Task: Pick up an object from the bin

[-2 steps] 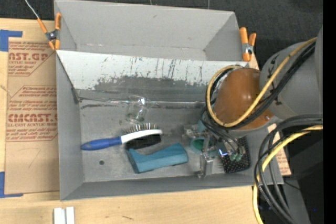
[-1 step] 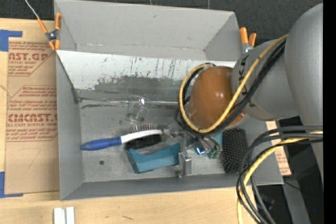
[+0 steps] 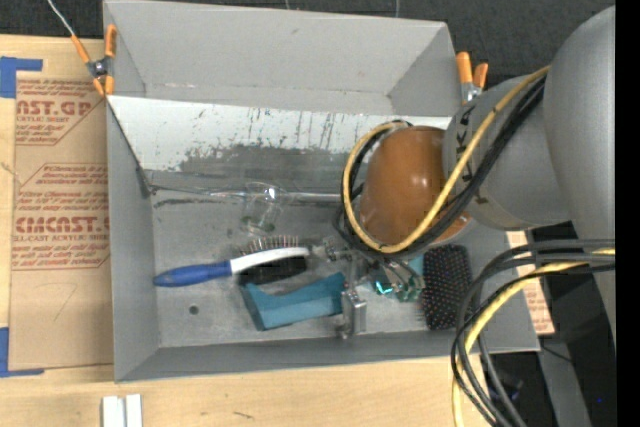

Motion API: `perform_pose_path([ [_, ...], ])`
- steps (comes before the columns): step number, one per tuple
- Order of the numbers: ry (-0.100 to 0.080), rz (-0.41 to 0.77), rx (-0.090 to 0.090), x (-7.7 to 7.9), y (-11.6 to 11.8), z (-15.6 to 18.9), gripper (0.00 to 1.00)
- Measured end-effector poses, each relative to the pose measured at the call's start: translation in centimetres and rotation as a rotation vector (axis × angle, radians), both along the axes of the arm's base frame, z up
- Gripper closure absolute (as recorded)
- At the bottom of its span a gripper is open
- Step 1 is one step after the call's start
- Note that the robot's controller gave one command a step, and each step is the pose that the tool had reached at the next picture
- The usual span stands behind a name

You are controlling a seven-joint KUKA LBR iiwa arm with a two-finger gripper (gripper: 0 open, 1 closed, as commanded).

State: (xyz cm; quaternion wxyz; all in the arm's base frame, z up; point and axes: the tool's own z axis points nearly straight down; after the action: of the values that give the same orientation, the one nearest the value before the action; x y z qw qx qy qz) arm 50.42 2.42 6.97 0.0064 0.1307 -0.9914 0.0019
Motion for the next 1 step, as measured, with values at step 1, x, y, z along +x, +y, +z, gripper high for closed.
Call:
perform_pose_path([
  [1, 0.000, 0.000, 0.000, 0.00, 0.00, 0.00, 0.00],
])
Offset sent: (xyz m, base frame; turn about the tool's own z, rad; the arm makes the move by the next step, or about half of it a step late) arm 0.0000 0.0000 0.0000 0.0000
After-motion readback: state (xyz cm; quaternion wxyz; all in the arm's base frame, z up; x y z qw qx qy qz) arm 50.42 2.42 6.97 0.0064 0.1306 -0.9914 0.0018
